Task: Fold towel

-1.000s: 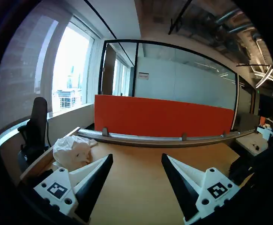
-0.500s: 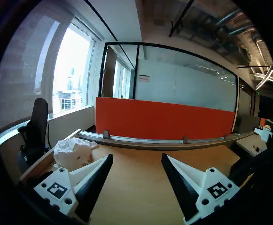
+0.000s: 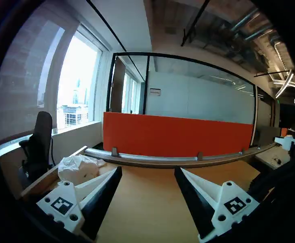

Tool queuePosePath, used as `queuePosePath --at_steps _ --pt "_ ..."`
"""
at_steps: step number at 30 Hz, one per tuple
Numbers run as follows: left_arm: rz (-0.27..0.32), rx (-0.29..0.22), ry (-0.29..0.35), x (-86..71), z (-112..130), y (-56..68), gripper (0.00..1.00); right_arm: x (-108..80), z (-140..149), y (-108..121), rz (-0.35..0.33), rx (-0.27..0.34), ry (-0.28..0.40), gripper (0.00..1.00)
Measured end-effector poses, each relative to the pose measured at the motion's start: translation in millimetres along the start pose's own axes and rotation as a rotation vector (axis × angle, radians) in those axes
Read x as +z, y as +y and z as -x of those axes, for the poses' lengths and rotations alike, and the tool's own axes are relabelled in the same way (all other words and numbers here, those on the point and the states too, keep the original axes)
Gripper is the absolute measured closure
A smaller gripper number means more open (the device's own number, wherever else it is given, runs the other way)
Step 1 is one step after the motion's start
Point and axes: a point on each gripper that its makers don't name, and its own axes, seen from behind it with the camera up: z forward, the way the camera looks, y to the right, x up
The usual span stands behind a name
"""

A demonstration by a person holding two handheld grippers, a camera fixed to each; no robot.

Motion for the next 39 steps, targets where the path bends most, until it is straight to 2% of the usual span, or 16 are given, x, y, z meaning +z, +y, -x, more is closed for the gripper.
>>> queuePosePath --at_steps 7,15,18,24,33,39 --pt "0.004 0.039 0.052 -5.0 -5 0.4 0.04 -7.7 -4 -10 -0.006 0.001 0.004 0.03" --pt "0.0 0.085 0.085 -12.3 8 -4.8 0.04 -17.6 -3 -21 -0.007 0.002 0.005 0.03" --pt "-0.001 0.106 0.091 -13.5 17 -6.2 0.04 -20.4 1 -22 -0.004 0.006 0.002 0.03" --pt "0.006 0.111 0.096 -14.9 41 -5.7 0.04 -23.0 15 -25 -0.003 0.001 -0.009 0.03" --pt "0.03 0.138 0.117 -11.8 76 2.3 0.04 -25.1 42 -27 0.002 -0.017 -0.022 0.03" --pt "0.025 0.12 0.125 -6.9 98 3.3 0.04 -23.4 52 -27 0.004 -0.025 -0.022 0.03"
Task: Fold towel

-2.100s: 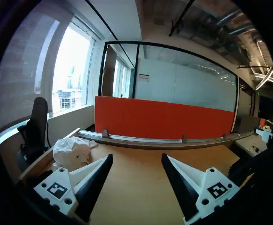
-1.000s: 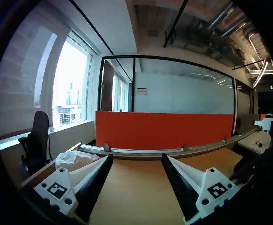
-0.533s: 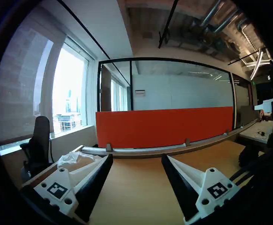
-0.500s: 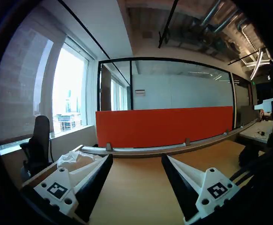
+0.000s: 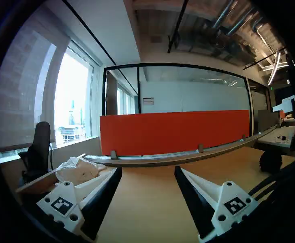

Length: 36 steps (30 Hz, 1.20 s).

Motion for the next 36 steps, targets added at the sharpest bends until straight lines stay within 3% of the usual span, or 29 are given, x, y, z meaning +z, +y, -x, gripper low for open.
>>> queuePosePath --at_steps 18,36 --pt "0.002 0.002 0.034 -2.4 45 -5.6 0.04 10.3 27 -14 -0.013 -0.022 -0.001 0.03" --pt "-0.009 -0.014 0.032 -1.9 87 -15.5 0.04 10.4 41 -11 0.01 -0.039 0.01 0.03"
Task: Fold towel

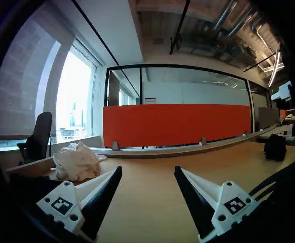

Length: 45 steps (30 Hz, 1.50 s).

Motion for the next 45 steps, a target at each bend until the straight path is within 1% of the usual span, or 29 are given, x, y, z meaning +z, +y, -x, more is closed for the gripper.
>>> queuePosePath --at_steps 9,12,16,21,27,45 --pt "0.0 -0.01 -0.006 2.9 11 -0.5 0.04 2.5 2 -4 -0.002 -0.008 0.0 0.03" --pt "0.0 -0.021 -0.007 4.2 12 -1.2 0.04 2.8 5 -4 -0.002 -0.007 0.002 0.03" --pt "-0.005 -0.02 -0.014 5.7 14 -2.0 0.04 3.0 7 -3 -0.002 -0.007 -0.002 0.03" --pt "-0.006 -0.019 -0.025 7.7 18 -2.6 0.04 3.3 6 -1 0.0 -0.006 -0.004 0.03" --pt "-0.014 -0.018 -0.054 9.8 25 -5.7 0.04 3.3 8 1 0.001 -0.004 -0.005 0.03" --pt "-0.017 -0.017 -0.064 10.4 26 -6.6 0.04 4.5 5 0 -0.006 -0.007 0.0 0.03"
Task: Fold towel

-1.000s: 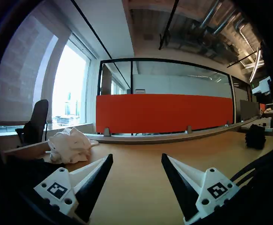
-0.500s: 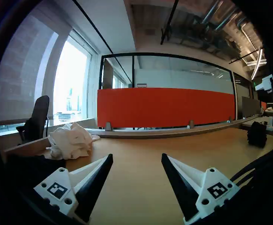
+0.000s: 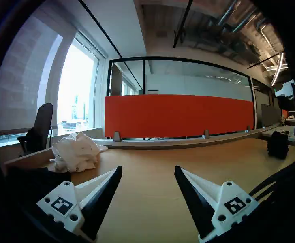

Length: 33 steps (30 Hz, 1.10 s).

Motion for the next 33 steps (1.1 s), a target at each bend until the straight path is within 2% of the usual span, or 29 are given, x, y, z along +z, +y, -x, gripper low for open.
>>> queuePosePath --at_steps 9,18,27,33 --pt "0.0 0.0 0.0 0.4 1 -0.4 0.04 -3.7 -18 10 0.007 -0.027 0.037 0.03" --pt "0.0 0.001 0.0 0.5 1 -0.7 0.04 -6.4 -17 24 0.012 -0.038 0.064 0.03" --pt "0.0 0.001 0.0 0.1 1 -1.6 0.04 -0.8 -4 46 0.039 0.019 0.092 0.03" --pt "0.0 0.001 0.0 0.3 1 -1.4 0.04 4.5 23 56 0.047 0.033 0.088 0.03"
